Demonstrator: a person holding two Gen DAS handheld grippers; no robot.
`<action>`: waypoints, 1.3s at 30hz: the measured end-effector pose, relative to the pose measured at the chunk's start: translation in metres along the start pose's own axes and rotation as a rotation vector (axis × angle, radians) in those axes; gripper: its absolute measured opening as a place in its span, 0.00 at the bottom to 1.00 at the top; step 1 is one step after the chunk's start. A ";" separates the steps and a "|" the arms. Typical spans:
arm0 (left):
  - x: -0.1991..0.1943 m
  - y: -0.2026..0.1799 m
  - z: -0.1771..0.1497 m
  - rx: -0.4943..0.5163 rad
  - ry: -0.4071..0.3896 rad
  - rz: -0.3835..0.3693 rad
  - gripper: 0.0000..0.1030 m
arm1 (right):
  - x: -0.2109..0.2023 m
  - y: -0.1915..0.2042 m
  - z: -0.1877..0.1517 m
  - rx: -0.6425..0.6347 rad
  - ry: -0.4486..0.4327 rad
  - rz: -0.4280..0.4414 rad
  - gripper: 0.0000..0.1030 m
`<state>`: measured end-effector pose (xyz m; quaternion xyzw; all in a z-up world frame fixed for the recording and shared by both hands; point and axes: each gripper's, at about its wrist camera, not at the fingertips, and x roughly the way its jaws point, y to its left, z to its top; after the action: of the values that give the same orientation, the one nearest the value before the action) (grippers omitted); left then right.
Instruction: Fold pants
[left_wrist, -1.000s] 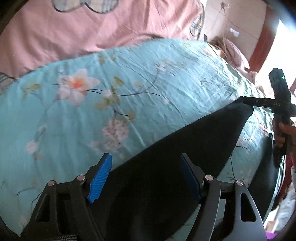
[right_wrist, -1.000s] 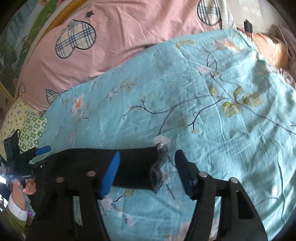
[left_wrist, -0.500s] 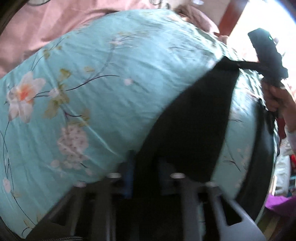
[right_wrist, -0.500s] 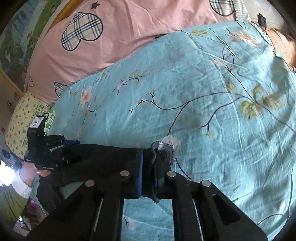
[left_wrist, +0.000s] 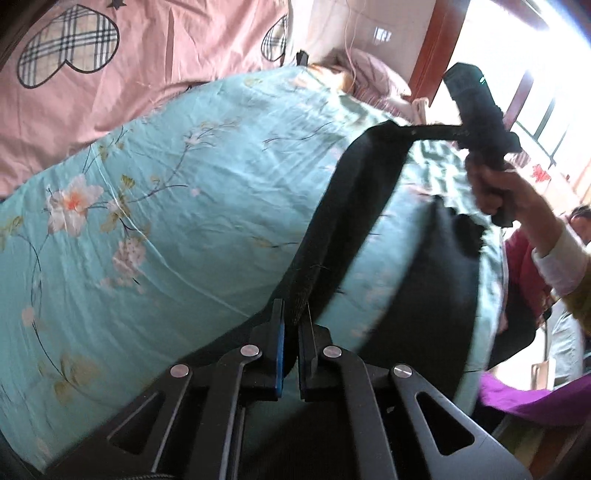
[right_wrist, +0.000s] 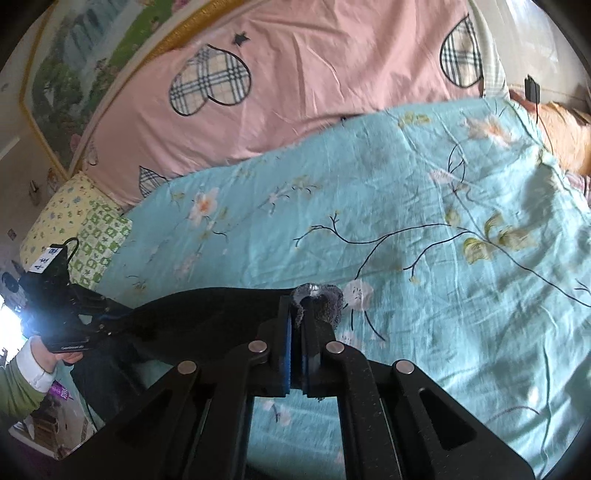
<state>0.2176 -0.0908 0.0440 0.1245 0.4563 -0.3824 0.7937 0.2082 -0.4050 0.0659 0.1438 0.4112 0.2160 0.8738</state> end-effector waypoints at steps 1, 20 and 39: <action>-0.004 -0.008 -0.003 -0.012 -0.008 -0.008 0.03 | -0.005 0.000 -0.003 -0.004 -0.006 0.002 0.03; -0.008 -0.109 -0.067 -0.054 -0.035 -0.036 0.03 | -0.072 -0.017 -0.093 -0.059 -0.138 0.097 0.03; 0.022 -0.134 -0.103 -0.130 -0.019 0.013 0.05 | -0.083 -0.028 -0.150 -0.076 -0.096 0.036 0.03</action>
<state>0.0626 -0.1366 -0.0107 0.0719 0.4718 -0.3478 0.8070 0.0514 -0.4591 0.0154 0.1280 0.3576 0.2399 0.8934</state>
